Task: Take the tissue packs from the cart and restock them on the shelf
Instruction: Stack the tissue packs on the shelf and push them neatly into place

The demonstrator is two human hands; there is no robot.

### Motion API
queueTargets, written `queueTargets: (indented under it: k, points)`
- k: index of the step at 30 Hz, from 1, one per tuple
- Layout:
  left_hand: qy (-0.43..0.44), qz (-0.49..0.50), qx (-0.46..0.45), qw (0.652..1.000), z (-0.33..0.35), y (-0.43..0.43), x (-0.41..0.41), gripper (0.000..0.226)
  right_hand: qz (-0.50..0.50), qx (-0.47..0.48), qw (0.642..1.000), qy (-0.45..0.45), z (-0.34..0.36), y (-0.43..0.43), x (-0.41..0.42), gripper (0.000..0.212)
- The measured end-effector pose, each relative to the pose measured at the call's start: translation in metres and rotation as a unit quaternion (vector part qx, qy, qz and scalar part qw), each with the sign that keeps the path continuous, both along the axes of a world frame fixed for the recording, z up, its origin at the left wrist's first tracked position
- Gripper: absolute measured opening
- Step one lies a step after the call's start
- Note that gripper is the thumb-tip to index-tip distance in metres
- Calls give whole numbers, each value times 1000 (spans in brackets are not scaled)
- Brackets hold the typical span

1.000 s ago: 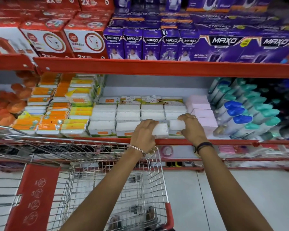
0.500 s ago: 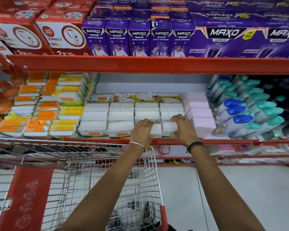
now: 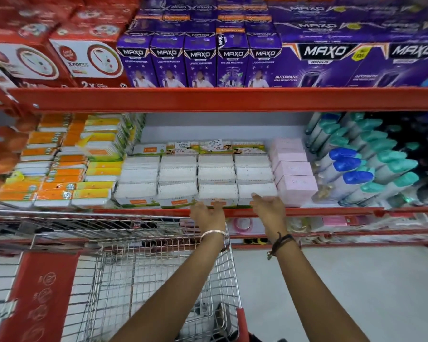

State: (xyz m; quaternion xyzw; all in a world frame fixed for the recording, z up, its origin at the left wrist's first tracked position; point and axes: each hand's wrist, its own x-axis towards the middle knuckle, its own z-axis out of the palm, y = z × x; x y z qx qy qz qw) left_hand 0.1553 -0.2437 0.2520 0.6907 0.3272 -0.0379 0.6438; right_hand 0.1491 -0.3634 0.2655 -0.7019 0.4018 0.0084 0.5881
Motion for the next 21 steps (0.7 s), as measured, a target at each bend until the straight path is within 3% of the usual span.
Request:
queueTargets:
  k: [2,5,8,14,21]
  points:
    - [98,51,-170,979,0,-4,10,40,-70,174,982,24,-10,-2,5,36]
    - [120,100,-301,941,0,-5,24,49,-109,259,960,12,-18,-7,13,51]
    - [128,118,-319,932,-1,-5,33,52,-120,288,950,5,-18,-8,16,61]
    - [136,121,-308,934,-2,-7,45,56,-68,287,955,-18,-20,-14,26,48]
    - [131,70,-297,943,1,-2,48,49,-74,296,952,-17,-22,-10,25,57]
